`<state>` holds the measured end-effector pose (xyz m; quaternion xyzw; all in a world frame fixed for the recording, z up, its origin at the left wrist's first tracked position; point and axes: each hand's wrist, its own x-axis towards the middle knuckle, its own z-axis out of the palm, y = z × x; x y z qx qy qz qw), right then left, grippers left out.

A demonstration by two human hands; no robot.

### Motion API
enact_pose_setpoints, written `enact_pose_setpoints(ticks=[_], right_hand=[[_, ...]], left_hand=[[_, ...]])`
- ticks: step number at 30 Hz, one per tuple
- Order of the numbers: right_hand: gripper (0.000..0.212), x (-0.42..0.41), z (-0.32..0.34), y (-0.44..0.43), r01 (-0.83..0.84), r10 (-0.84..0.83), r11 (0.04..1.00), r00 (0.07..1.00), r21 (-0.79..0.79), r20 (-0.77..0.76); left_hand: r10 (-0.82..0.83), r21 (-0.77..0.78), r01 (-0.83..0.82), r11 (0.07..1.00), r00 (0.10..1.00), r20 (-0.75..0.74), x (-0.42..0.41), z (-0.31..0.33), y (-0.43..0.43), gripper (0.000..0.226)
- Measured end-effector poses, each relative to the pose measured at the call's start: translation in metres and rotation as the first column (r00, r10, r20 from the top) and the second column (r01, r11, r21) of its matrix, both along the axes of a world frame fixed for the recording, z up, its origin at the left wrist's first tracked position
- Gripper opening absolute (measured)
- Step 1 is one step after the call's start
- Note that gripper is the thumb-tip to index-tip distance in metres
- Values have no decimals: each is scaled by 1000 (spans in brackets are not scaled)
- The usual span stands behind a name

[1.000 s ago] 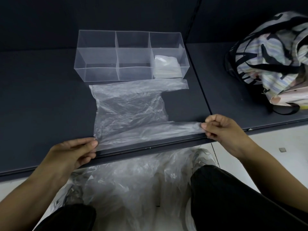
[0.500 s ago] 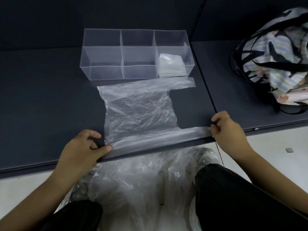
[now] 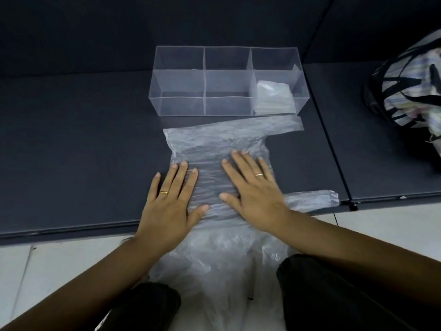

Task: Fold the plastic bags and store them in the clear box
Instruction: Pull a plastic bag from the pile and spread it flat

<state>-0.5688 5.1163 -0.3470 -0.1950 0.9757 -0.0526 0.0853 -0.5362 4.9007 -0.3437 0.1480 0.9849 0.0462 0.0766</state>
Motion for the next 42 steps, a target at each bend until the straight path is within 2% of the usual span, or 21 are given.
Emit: enact_pose_setpoints(ticks=[3, 6, 8, 10, 12, 13, 15, 17, 21, 23, 25, 27, 32, 35, 36, 38, 40, 42], right_hand=[[83, 6, 1, 31, 210, -210, 974, 978, 83, -3], [88, -3, 16, 38, 329, -327, 943, 944, 56, -40], [75, -19, 27, 21, 201, -208, 976, 974, -84, -89], [61, -36, 29, -6, -18, 0, 983, 995, -181, -102], [59, -52, 25, -26, -148, 141, 974, 989, -170, -53], [61, -59, 21, -29, -148, 146, 979, 989, -144, -24], [66, -71, 10, -18, -52, 53, 997, 998, -65, 14], [70, -75, 2, 5, 52, -52, 999, 999, -1, 4], [82, -65, 1, 38, 241, -242, 970, 969, -12, -45], [82, -64, 4, 38, 246, -249, 967, 968, -61, -40], [73, -66, 3, 35, 193, -198, 976, 979, -97, -50], [67, -71, 0, 39, 197, -202, 976, 978, -93, -48], [71, -84, -4, 93, 449, -446, 893, 893, 37, -56], [67, -80, 7, 106, 545, -536, 837, 834, 43, -132], [66, -75, 13, 98, 522, -512, 853, 838, 6, -187], [65, -57, 24, 68, 344, -379, 923, 894, -174, -240], [69, -24, 31, 29, 56, -116, 936, 981, -347, -156], [79, 12, 25, 1, -199, 193, 921, 980, -334, -52]], left_hand=[[7, -28, -7, 1000, 1000, 9, 8, 1, -13, 81], [137, 104, -136, 985, 991, -4, 0, 12, -21, 86], [97, 149, -86, 985, 993, -72, -13, 21, -16, 76], [-53, 110, 66, 992, 991, -120, -28, 24, -6, 68], [-132, 40, 135, 990, 988, -82, -43, 20, -2, 72], [-122, 4, 122, 993, 991, -63, -49, 15, -6, 76], [-54, -70, 52, 996, 998, -29, -60, 2, -21, 81], [38, -76, -39, 996, 999, -23, -65, -6, -39, 88], [201, -32, -202, 979, 978, -52, -69, -3, -59, 90], [169, 23, -167, 986, 980, -104, -73, 3, -46, 83], [36, 69, -26, 997, 989, -144, -76, 6, -24, 77], [-36, 50, 43, 998, 991, -125, -80, 3, -8, 77], [109, -96, -106, 990, 994, 26, -89, -10, -25, 85], [164, -93, -161, 983, 986, 28, -91, 0, -28, 88], [146, -43, -147, 988, 989, -27, -87, 5, -24, 87], [20, 107, -4, 994, 988, -152, -66, 13, -11, 83], [-175, 188, 209, 960, 968, -180, -29, 12, 6, 84], [-316, 159, 330, 930, 942, -110, 3, 6, 13, 90]])
